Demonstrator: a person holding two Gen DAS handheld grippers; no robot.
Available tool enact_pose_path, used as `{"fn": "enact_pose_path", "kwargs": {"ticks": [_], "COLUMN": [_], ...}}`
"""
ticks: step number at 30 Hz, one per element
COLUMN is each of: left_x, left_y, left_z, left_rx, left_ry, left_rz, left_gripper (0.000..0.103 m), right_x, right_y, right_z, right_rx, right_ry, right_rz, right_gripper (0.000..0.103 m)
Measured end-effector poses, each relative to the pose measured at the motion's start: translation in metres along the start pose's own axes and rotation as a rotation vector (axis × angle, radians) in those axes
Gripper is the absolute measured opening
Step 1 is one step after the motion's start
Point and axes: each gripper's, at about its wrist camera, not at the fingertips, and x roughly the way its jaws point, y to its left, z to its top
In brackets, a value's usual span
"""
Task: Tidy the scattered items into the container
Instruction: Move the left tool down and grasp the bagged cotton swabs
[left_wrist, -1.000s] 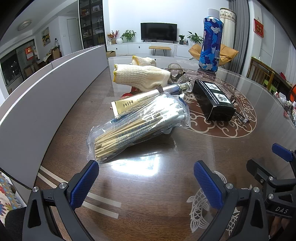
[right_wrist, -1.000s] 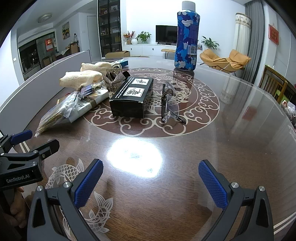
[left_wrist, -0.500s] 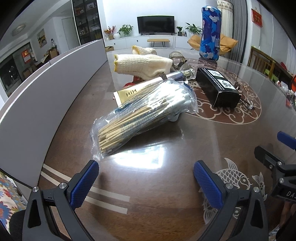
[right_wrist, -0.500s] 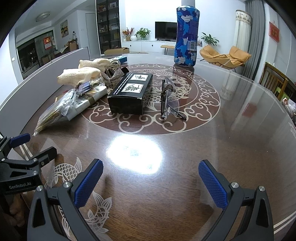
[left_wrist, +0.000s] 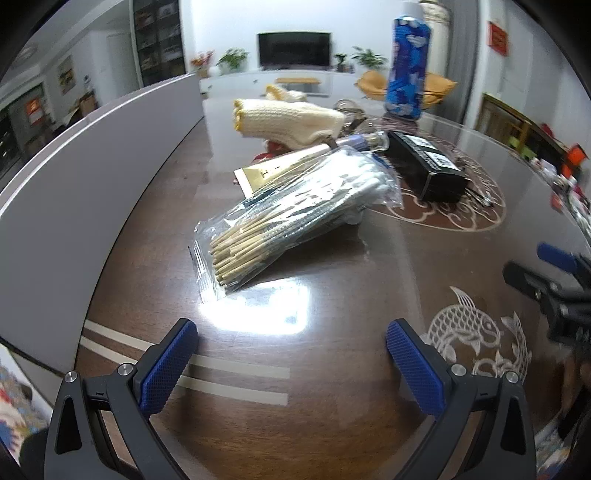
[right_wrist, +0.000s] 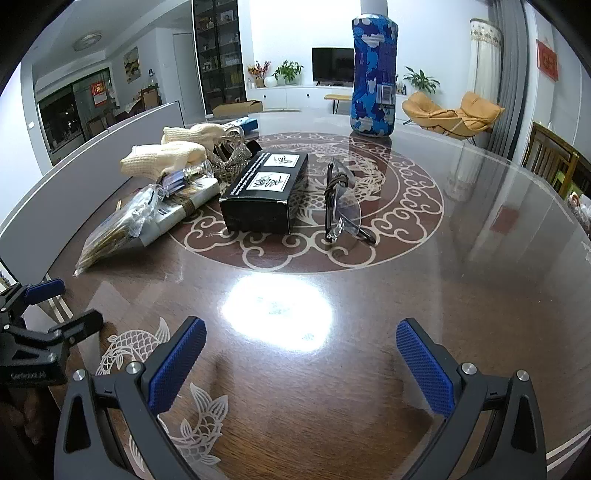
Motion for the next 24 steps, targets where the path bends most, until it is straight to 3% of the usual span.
{"fn": "enact_pose_path", "kwargs": {"ticks": [10,17,24], "left_x": [0.027,0.051,0.055], "left_y": [0.006,0.025,0.01], "left_z": [0.043,0.074,0.083], "left_rx": [0.206,0.183,0.242], "left_ry": [0.103,0.167,0.191], "left_rz": [-0.097,-0.122,-0.144], "left_gripper": [0.103,0.103,0.103], "right_x": [0.009,0.002,0.004], "right_y": [-0.003,-0.002,-0.002], "right_z": [0.002,0.001,0.001], "right_rx": [0.03,0.032,0.04], "right_ry": [0.043,0.0,0.004], "right_rz": [0.033,0.033,0.038], "right_gripper": [0.103,0.103,0.103]}}
